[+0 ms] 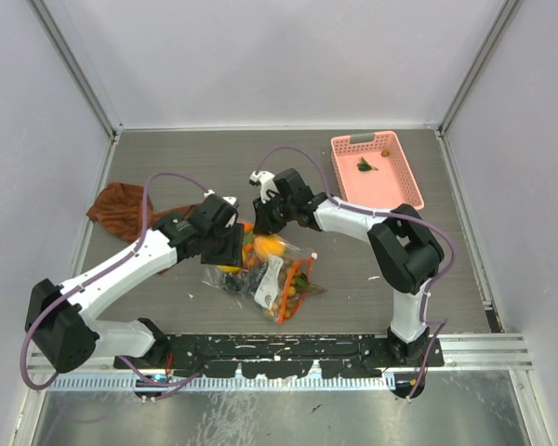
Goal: Place the food in the zip-top bag and seal the zipper
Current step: Move the zipper food storage bag to the center of the board, then pick up the zipper food storage bag at the center of the board.
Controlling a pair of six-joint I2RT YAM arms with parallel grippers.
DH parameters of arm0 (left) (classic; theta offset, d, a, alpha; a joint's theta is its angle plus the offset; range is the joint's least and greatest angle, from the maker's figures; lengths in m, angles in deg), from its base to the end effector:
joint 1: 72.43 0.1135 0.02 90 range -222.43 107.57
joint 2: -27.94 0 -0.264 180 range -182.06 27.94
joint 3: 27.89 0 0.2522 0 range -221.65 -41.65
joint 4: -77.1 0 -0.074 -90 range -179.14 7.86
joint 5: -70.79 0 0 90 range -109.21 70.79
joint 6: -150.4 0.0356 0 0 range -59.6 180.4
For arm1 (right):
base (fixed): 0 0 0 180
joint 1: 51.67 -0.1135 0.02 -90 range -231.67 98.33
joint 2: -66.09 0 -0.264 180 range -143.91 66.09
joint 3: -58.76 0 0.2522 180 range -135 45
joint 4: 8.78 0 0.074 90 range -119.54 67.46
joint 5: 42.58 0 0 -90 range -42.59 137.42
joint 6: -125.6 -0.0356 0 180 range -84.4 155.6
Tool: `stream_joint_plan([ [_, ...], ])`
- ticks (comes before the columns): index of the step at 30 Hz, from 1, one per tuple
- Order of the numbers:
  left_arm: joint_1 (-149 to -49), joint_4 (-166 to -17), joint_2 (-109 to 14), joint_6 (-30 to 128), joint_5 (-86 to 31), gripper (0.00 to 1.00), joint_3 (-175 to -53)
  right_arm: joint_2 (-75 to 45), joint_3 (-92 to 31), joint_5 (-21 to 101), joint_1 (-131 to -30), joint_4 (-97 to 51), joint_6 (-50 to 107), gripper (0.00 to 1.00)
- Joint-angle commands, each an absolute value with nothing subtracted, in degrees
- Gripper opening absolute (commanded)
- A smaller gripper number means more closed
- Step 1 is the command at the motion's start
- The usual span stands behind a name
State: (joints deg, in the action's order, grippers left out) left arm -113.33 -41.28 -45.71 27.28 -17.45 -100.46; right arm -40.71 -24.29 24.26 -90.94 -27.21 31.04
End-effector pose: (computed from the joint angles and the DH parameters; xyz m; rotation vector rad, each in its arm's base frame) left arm 0.1882 -0.1616 0.2647 0.1744 2.7143 -0.3642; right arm 0.3056 0.2680 0.1930 -0.9153 2.2048 0.8453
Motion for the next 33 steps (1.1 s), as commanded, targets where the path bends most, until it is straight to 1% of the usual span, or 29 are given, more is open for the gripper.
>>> stream_joint_plan([
  [1,-114.93,-43.76,-41.57,27.61,-16.96,0.53,-102.69,-41.92,-29.36,25.07,-89.05,-25.42,32.87,0.26],
  [2,-115.63,-43.99,-41.12,27.24,-16.58,0.54,-102.71,-41.24,-29.3,24.91,-88.72,-25.42,32.89,0.29],
  [4,-116.82,-44.54,-40.24,26.24,-15.93,0.54,-102.67,-38.52,-28.32,24.79,-87.81,-25.41,32.85,0.39],
  [11,-122.9,-46.06,-41.5,25.54,-11.43,0.58,-105.54,-24.5,-19.55,24.78,-81.63,-25.4,29.55,0.64],
  [12,-124.25,-46.19,-42.29,25.7,-10.35,0.59,-106.32,-22.45,-18.12,24.99,-80.64,-25.44,28.95,0.66],
  [15,-129.35,-46.33,-46.36,26.81,-6.11,0.6,-109.46,-16.82,-12.97,25.43,-77.21,-25.72,26.12,0.71],
  [21,-136.35,-44.14,-54.99,30.45,1.1,0.66,-118.47,-7.1,-4.48,25.43,-70.3,-28.39,21.41,0.73],
  [28,-141.54,-43.12,-64.86,34.89,6.58,0.69,-126.49,0.72,2.27,25.88,-62.4,-32.51,17.28,0.75],
  [33,-144.74,-39.48,-72.13,37.85,10.04,0.71,-131.59,5.37,6.49,25.44,-56.69,-33.78,14.35,0.82],
])
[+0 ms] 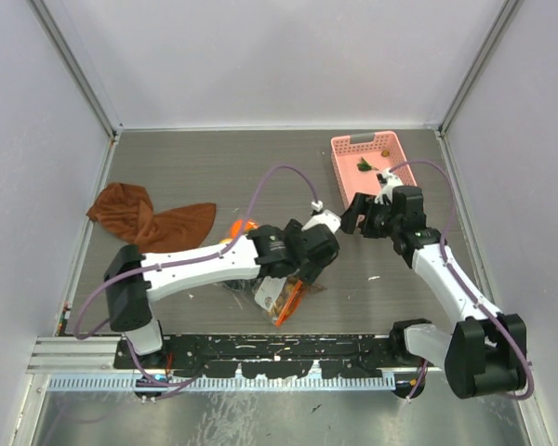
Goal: Place the food in the zip-top bag and seal the zipper
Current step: Pick up the zipper food storage bag at the center of the board.
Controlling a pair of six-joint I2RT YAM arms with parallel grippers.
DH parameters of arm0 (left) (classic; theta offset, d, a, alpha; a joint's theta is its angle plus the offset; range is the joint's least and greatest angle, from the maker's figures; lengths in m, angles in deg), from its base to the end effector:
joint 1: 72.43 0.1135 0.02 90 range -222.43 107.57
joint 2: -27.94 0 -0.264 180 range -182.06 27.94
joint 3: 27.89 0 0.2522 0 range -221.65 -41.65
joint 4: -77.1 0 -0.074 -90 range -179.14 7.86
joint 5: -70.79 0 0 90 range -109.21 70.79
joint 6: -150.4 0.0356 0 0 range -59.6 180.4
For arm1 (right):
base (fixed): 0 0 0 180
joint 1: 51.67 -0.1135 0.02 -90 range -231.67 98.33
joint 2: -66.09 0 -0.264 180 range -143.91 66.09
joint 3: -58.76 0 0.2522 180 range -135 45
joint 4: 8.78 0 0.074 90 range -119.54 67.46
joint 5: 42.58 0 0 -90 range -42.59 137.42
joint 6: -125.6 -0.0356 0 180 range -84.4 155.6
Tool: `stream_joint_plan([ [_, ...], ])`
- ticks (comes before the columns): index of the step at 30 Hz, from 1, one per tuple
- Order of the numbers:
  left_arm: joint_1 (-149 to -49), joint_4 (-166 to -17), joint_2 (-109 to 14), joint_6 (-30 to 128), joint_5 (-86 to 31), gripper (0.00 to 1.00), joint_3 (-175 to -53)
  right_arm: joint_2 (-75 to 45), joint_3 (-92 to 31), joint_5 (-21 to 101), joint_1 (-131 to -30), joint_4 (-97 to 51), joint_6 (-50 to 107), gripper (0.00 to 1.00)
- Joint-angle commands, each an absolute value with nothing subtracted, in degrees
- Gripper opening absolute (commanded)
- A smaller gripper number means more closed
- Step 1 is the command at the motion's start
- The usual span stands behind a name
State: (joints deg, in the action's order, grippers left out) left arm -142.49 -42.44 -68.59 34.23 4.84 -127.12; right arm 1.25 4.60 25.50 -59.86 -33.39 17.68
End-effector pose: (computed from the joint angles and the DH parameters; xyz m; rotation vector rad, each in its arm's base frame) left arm 0.1360 -0.3323 0.2976 0.7780 2.3357 -0.1793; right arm 0.2386 0.0478 0.2439 -0.0331 2.2153 0.6735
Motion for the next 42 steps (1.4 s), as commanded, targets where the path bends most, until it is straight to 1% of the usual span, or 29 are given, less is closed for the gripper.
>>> stream_joint_plan([
  [1,-145.53,-38.6,-73.42,38.35,10.59,0.71,-132.55,6.24,7.25,25.37,-55.92,-33.93,14.14,0.83],
  [6,-147.98,-34.22,-79.03,40.88,13.89,0.71,-136.68,8.67,9.89,25.15,-53.78,-34.2,13.55,0.83],
  [12,-149.23,-31.34,-83.81,43.43,18.22,0.67,-139.22,9.39,11.54,23.37,-53.43,-35.03,13.09,0.84],
  [15,-149.42,-31.03,-85.34,43.84,18.7,0.64,-139.87,10.05,12.45,22.99,-53.43,-36.44,13.24,0.84],
  [18,-149.43,-31.05,-86.5,44.11,19.04,0.58,-140.03,10.84,13.69,22.87,-53.42,-37.24,13.36,0.85],
  [20,-149.42,-31.31,-87.22,44.34,19.46,0.52,-140.16,11.35,14.48,22.49,-53.43,-37.47,13.29,0.85],
  [24,-149.42,-30.84,-88.65,44.64,20.9,0.36,-140.84,11.76,15.13,21.52,-53.43,-37.66,13.01,0.85],
  [28,-149.42,-30.61,-88.1,44.4,21.62,0.1,-141.25,12.34,14.77,20.9,-53.44,-38.52,14.07,0.86],
  [30,-149.46,-30.68,-86.98,44.17,21.93,0.01,-141.4,12.58,14.47,19.98,-53.43,-39.13,14.52,0.86],
  [34,-149.31,-30.88,-84.73,43.66,22.96,0.0,-141.84,13.84,14.96,17.4,-53.39,-39.15,14.38,0.85],
  [42,-147.01,-29.36,-80.38,41.38,22.66,0.0,-144.51,20.06,15.33,11.47,-53.86,-37.83,12.8,0.8],
])
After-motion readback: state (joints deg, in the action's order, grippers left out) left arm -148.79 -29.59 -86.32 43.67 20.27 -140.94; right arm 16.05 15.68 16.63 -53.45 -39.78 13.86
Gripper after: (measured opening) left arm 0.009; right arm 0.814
